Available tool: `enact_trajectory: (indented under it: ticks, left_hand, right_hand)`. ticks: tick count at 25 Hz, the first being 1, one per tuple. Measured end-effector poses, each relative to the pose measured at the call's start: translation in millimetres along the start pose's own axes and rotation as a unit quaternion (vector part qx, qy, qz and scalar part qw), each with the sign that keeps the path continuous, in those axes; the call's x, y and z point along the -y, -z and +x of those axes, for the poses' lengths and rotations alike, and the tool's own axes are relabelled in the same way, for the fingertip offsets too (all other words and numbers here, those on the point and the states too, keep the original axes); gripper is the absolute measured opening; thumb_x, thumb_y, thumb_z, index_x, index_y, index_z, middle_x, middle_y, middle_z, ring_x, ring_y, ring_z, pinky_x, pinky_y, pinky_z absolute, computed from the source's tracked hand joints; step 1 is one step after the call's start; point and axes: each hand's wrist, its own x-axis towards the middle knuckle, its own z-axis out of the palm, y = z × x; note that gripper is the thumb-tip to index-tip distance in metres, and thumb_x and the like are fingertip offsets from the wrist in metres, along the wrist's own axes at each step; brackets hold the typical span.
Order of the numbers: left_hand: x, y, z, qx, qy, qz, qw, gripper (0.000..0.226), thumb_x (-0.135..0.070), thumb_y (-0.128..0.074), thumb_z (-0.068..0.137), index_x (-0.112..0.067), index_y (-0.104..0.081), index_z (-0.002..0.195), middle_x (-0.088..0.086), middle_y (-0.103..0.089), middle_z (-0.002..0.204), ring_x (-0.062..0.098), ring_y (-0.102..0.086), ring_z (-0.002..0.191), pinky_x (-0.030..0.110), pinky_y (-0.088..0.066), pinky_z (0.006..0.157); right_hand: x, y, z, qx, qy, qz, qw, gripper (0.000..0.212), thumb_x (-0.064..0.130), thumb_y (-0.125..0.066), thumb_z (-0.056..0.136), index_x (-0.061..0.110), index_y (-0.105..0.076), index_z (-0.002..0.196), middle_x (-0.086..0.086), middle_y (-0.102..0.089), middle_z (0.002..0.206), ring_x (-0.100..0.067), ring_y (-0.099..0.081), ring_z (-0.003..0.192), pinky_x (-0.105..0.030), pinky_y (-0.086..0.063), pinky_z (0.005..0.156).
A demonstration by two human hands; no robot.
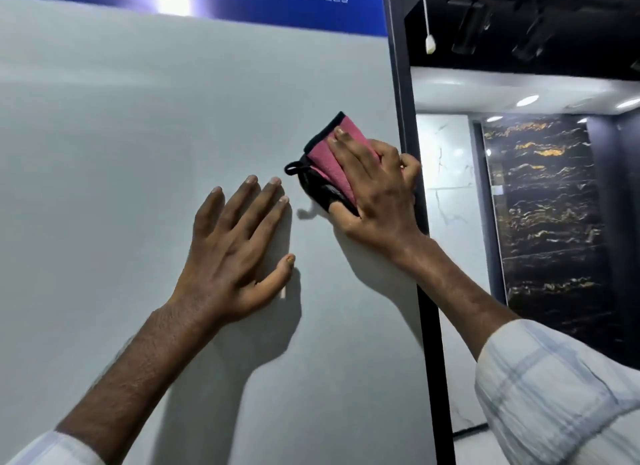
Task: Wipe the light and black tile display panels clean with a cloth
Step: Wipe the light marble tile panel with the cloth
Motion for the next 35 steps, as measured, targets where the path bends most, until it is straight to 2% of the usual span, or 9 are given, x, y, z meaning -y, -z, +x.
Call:
enact_trajectory:
  ticks: [6,11,14,18,21,27,30,35]
  left_hand:
    - [-81,8,-107,0.044,0.047,-0.099,0.993,0.064,-0.043,-0.054,0.097,-0.005,-0.056,0.148,0.016,-0.036,0.165,0.036,-0.03,0.156,0.066,-0.023,0.121]
    - [-119,5,-155,0.125,0.067,-0.07,0.987,0.078,-0.043,-0.058,0.095,-0.004,-0.037,0.159,0.02,-0.025,0.169,0.044,-0.017,0.158,0.07,-0.01,0.124]
    - [-133,13,-172,0.145,0.073,-0.094,0.982,0.075,-0.04,-0.055,0.096,-0.004,-0.037,0.159,0.019,-0.023,0.17,0.046,-0.015,0.158,0.07,-0.007,0.124]
    - [-141,27,-197,0.173,0.071,-0.13,0.974,0.07,-0.042,-0.055,0.096,-0.006,-0.046,0.155,0.018,-0.025,0.17,0.042,-0.018,0.158,0.07,-0.016,0.122]
    - [-147,42,-220,0.2,0.079,-0.163,0.963,0.068,-0.044,-0.053,0.097,-0.008,-0.049,0.154,0.016,-0.025,0.17,0.036,-0.02,0.159,0.064,-0.021,0.123]
    - [-155,78,-285,0.208,0.121,-0.246,0.939,0.065,-0.041,-0.054,0.098,-0.007,-0.05,0.153,0.016,-0.027,0.17,0.034,-0.028,0.157,0.057,-0.039,0.114]
    - [-170,94,-324,0.218,0.156,-0.271,0.924,0.063,-0.039,-0.055,0.097,-0.005,-0.052,0.15,0.017,-0.029,0.169,0.035,-0.032,0.155,0.057,-0.042,0.111]
    - [-199,117,-358,0.227,0.195,-0.321,0.898,0.056,-0.036,-0.055,0.097,-0.007,-0.058,0.146,0.014,-0.036,0.166,0.033,-0.039,0.152,0.056,-0.045,0.108]
  right_hand:
    - [18,14,-137,-0.004,-0.084,0.031,0.996,0.077,0.034,-0.066,0.074,0.018,-0.055,0.148,0.004,-0.049,0.156,-0.029,-0.049,0.13,-0.046,-0.029,0.097]
    - [38,19,-232,-0.001,-0.089,0.051,0.995,0.07,0.034,-0.069,0.076,0.016,-0.058,0.143,0.0,-0.054,0.151,-0.029,-0.05,0.129,-0.049,-0.032,0.093]
    - [48,30,-275,0.008,-0.11,0.076,0.991,0.066,0.038,-0.067,0.081,0.018,-0.056,0.142,0.0,-0.055,0.15,-0.028,-0.049,0.128,-0.049,-0.033,0.092]
    - [61,59,-331,0.051,-0.178,0.133,0.974,0.059,0.032,-0.073,0.077,0.013,-0.066,0.133,-0.003,-0.06,0.143,-0.029,-0.052,0.121,-0.051,-0.037,0.09]
    - [72,84,-367,0.093,-0.245,0.144,0.954,0.056,0.031,-0.07,0.077,0.013,-0.069,0.13,-0.001,-0.062,0.139,-0.031,-0.056,0.115,-0.048,-0.04,0.088]
    - [117,136,-403,0.146,-0.425,0.158,0.879,0.055,0.032,-0.067,0.071,0.015,-0.072,0.122,0.003,-0.064,0.136,-0.031,-0.061,0.115,-0.059,-0.047,0.091]
    - [140,165,-413,0.178,-0.447,0.159,0.862,0.054,0.032,-0.069,0.07,0.015,-0.073,0.121,0.002,-0.066,0.135,-0.03,-0.062,0.115,-0.061,-0.049,0.092]
    - [163,197,-425,0.223,-0.426,0.169,0.86,0.055,0.032,-0.068,0.072,0.016,-0.071,0.124,0.0,-0.066,0.135,-0.028,-0.061,0.115,-0.062,-0.05,0.091]
